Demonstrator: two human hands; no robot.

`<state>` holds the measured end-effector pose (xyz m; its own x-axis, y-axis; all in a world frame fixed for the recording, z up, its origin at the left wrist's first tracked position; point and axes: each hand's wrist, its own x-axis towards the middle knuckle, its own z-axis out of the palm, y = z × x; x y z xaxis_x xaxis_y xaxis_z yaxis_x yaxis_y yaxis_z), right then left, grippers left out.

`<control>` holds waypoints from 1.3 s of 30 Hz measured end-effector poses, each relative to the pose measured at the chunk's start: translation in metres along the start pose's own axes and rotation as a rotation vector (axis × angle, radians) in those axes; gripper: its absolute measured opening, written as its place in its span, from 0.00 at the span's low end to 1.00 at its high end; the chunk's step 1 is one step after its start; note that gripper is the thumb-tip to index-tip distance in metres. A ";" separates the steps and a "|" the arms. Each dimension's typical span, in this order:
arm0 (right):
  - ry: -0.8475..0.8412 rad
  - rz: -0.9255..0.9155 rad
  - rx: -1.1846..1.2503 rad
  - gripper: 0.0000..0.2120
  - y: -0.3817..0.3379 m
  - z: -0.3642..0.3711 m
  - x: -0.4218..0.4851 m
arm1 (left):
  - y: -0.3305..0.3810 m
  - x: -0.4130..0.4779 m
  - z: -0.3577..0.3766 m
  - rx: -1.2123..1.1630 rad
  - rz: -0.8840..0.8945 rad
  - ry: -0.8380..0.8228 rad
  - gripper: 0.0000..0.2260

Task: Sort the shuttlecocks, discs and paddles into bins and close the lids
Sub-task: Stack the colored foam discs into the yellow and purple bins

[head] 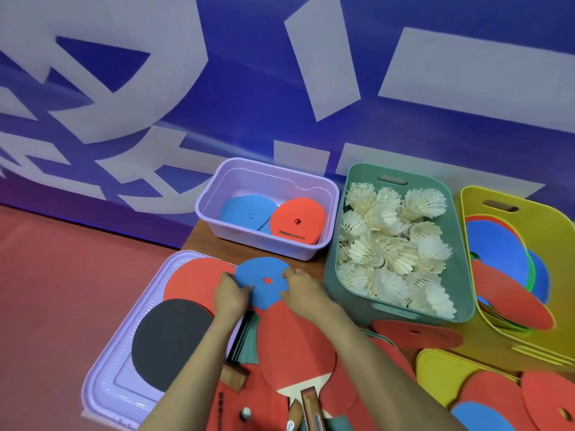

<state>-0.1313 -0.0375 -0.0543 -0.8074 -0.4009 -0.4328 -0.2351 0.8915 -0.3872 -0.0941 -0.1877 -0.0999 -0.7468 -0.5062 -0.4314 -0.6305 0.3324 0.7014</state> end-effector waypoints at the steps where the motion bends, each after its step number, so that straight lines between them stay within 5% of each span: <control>1: -0.018 0.024 0.017 0.20 0.004 0.005 0.000 | 0.003 -0.002 0.001 -0.069 -0.012 0.014 0.18; 6: -0.035 0.089 0.082 0.22 0.014 0.019 -0.003 | 0.016 -0.007 0.002 -0.171 0.050 0.005 0.11; 19: 0.051 0.042 0.260 0.21 0.003 0.022 -0.004 | 0.009 -0.037 -0.033 -0.631 0.115 0.163 0.13; 29: 0.193 0.127 1.099 0.23 -0.026 -0.012 -0.011 | 0.033 -0.065 -0.080 -1.152 0.191 -0.077 0.14; 33: 0.414 0.098 1.201 0.24 -0.023 -0.043 -0.024 | 0.032 -0.064 -0.084 -1.162 0.193 -0.084 0.14; 36: 0.326 0.050 1.285 0.16 -0.018 -0.070 -0.037 | 0.033 -0.059 -0.081 -1.101 0.167 -0.031 0.16; 39: 0.311 -0.012 1.082 0.12 -0.011 -0.085 -0.043 | 0.038 -0.056 -0.075 -1.021 0.156 0.023 0.18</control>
<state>-0.1399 -0.0119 0.0376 -0.9436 -0.2038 -0.2608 0.2270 0.1751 -0.9580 -0.0610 -0.2065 -0.0064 -0.7937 -0.5343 -0.2906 -0.0385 -0.4327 0.9007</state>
